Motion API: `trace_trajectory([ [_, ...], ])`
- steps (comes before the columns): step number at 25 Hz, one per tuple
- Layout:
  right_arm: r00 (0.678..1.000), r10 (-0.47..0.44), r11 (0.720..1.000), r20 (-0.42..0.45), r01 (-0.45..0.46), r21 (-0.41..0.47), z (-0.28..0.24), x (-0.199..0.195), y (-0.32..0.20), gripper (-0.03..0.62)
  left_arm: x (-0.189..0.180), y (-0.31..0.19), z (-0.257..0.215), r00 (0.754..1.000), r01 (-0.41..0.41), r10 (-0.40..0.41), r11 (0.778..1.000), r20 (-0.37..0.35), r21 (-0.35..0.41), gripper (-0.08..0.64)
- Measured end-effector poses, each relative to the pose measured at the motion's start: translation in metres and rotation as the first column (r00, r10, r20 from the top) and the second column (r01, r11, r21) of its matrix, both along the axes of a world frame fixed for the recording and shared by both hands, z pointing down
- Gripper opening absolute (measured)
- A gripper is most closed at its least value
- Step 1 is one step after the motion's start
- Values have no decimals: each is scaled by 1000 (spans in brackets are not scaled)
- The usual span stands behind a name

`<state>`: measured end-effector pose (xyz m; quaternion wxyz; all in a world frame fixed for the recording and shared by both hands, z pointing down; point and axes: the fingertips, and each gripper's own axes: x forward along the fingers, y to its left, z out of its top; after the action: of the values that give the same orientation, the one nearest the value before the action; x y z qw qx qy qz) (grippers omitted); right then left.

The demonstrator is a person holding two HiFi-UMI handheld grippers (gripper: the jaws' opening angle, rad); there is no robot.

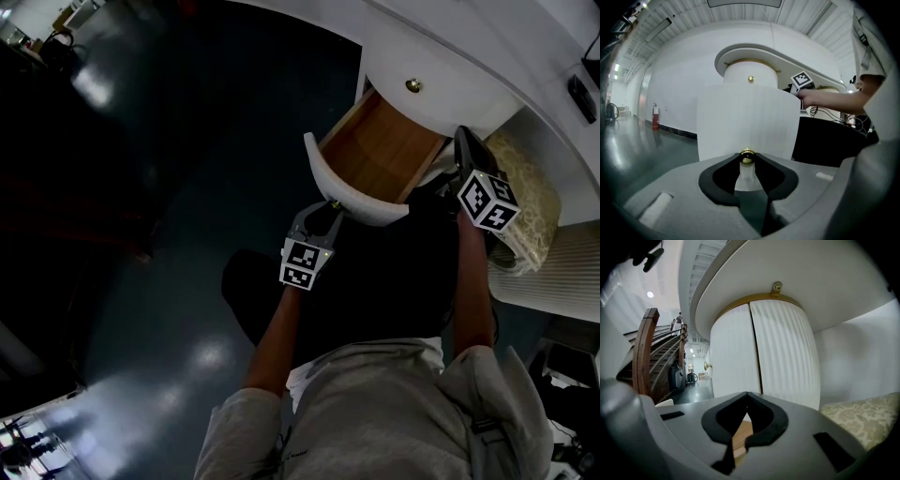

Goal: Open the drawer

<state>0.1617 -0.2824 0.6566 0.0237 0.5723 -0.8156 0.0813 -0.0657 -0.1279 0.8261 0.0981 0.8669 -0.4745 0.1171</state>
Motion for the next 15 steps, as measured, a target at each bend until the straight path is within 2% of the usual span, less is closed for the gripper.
trace_trajectory([
  [3,997,9,1000,-79,-11,-19,6,-2,3,15,-1,-2,0,1000,1,0,1000,29,-11,106],
  [6,980,-81,996,-182,72,-52,21,-24,13,15,-2,-1,2,998,-7,11,998,59,-63,106],
  [8,967,-138,990,-216,127,-63,26,-36,13,15,-1,-2,0,995,-37,45,995,90,-94,107],
  [11,968,-191,979,-160,177,-99,31,-47,12,15,-2,-9,-3,990,-65,83,985,112,-159,109],
  [13,968,-214,972,-128,198,-128,34,-52,18,15,0,-16,-6,997,-20,36,980,75,-200,110],
  [15,967,-230,964,-105,212,-157,35,-54,34,15,3,-20,-9,998,53,-46,977,39,-206,110],
])
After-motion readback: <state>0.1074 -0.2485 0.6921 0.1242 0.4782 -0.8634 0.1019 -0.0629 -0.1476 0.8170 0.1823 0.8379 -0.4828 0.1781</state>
